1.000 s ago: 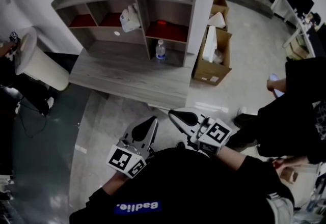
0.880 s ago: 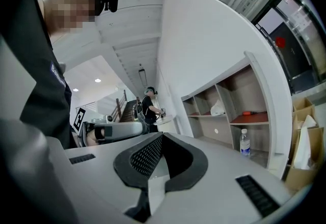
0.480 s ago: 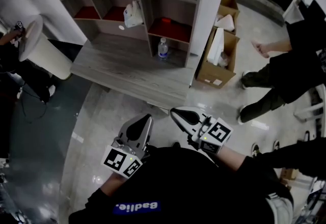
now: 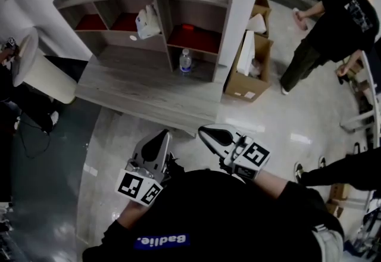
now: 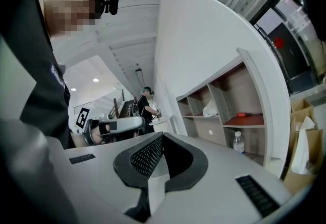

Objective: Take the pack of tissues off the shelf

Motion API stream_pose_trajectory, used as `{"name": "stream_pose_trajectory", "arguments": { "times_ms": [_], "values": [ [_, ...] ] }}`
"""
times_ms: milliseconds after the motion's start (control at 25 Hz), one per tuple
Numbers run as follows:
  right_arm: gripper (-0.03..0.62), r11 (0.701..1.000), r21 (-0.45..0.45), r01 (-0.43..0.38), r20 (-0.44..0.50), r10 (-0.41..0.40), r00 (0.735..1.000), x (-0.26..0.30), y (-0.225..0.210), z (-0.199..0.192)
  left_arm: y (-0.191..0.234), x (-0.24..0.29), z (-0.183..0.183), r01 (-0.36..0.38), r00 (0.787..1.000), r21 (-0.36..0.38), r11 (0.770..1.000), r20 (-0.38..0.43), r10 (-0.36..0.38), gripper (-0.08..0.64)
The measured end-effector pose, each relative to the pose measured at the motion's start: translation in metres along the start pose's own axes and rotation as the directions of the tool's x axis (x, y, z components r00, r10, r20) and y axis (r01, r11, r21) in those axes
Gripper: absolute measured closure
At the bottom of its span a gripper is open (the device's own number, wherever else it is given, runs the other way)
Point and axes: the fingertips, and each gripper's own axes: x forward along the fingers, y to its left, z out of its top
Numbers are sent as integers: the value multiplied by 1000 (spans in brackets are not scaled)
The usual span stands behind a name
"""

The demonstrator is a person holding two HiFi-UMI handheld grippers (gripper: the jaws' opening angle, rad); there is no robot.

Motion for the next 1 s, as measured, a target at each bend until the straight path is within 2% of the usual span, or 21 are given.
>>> {"name": "stream_pose_trajectory", "arguments": {
  "times_ms": [320,760,1000],
  "values": [
    [566,998,-9,66,14,-66,998,59,-27,21,72,27,23,22,1000,107,994,-11,-21,558],
    [566,986,-15,166,24,-165,986,136,-58,38,158,58,46,87,996,121,989,-21,-85,558],
    [566,975,-19,222,39,-221,975,161,-63,40,187,65,47,135,990,158,978,-51,-129,558]
  ]
}}
